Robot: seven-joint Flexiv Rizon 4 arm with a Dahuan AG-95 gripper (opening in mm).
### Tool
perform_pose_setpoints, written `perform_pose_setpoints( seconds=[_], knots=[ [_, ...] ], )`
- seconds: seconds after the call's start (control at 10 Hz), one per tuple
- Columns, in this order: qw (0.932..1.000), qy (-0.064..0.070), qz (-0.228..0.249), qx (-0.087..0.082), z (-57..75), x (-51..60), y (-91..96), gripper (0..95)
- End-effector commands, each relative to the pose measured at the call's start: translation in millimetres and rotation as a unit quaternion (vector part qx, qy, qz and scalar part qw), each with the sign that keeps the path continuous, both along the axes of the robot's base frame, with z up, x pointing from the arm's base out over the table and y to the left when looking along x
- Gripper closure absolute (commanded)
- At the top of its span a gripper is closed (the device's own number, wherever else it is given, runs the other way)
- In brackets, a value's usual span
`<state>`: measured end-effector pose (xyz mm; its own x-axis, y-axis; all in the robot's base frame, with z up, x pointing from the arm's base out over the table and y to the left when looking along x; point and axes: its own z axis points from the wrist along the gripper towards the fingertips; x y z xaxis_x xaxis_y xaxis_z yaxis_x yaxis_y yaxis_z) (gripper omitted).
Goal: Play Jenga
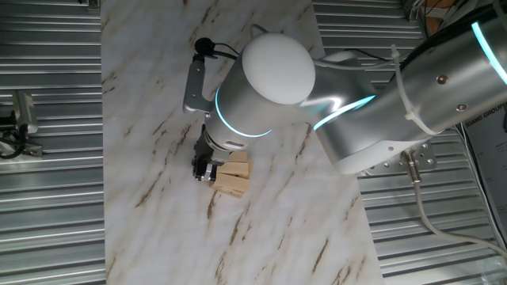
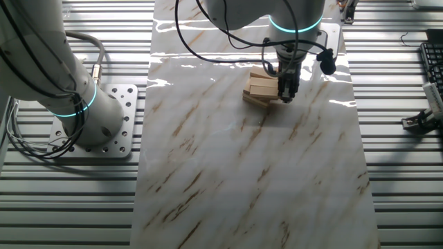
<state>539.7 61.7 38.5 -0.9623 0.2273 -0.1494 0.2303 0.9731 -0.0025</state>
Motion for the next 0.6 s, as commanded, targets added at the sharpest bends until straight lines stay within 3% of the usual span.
perform_pose_setpoints(
  seconds=[0.1, 0.6],
  knots=[
    [1.0000, 0.001, 0.000, 0.000, 0.2, -0.2, 0.0, 95.0],
    [1.0000, 0.000, 0.000, -0.001, 0.7, 1.4, -0.4, 95.0]
  ],
)
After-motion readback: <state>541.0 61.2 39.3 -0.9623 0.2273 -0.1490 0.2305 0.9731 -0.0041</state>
